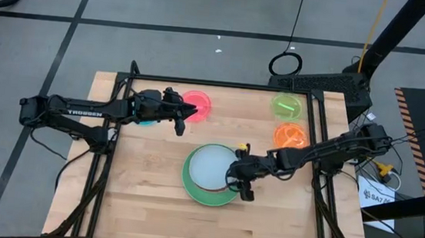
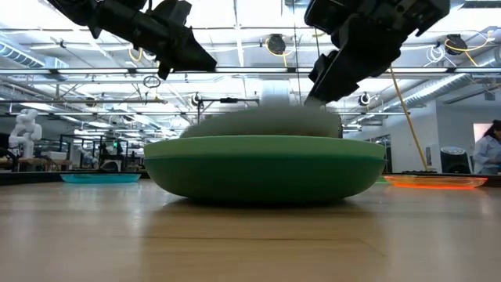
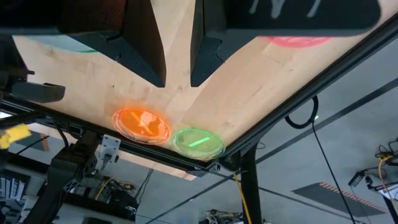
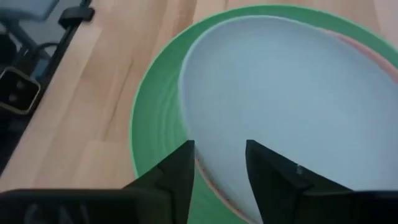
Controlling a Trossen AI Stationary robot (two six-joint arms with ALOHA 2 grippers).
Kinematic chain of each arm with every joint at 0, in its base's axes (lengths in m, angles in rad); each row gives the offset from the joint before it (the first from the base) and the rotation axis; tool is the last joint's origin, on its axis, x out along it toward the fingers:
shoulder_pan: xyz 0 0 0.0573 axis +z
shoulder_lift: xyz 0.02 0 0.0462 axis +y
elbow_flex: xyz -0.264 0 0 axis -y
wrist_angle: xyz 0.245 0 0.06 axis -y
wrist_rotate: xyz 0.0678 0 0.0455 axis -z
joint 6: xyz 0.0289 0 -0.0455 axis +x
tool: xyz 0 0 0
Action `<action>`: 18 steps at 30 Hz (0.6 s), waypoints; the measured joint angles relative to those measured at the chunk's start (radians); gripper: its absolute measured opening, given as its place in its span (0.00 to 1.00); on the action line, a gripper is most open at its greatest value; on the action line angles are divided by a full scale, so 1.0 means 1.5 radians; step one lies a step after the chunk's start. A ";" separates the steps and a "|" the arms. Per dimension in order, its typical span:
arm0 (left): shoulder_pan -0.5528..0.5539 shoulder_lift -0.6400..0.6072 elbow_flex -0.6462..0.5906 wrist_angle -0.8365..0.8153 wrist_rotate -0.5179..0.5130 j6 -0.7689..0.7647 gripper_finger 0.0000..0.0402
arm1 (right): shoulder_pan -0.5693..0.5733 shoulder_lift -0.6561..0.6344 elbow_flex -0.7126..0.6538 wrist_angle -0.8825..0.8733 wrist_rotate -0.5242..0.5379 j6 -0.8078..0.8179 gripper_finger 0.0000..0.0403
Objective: Stack plastic plates
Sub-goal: Stack the blue plate on the pink plate, then stack the orange transparent plate on the blue plate
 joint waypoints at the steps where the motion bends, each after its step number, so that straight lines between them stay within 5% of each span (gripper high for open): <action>1: 0.000 0.000 0.000 0.000 0.000 0.000 0.20 | -0.001 0.000 0.000 -0.002 -0.001 0.004 0.37; 9: -0.006 0.000 0.000 -0.011 0.001 -0.017 0.20 | -0.025 -0.011 0.000 -0.021 -0.015 0.027 0.45; 18: -0.006 0.000 0.000 -0.016 0.002 -0.001 0.20 | -0.087 -0.073 0.000 -0.111 -0.014 0.135 0.45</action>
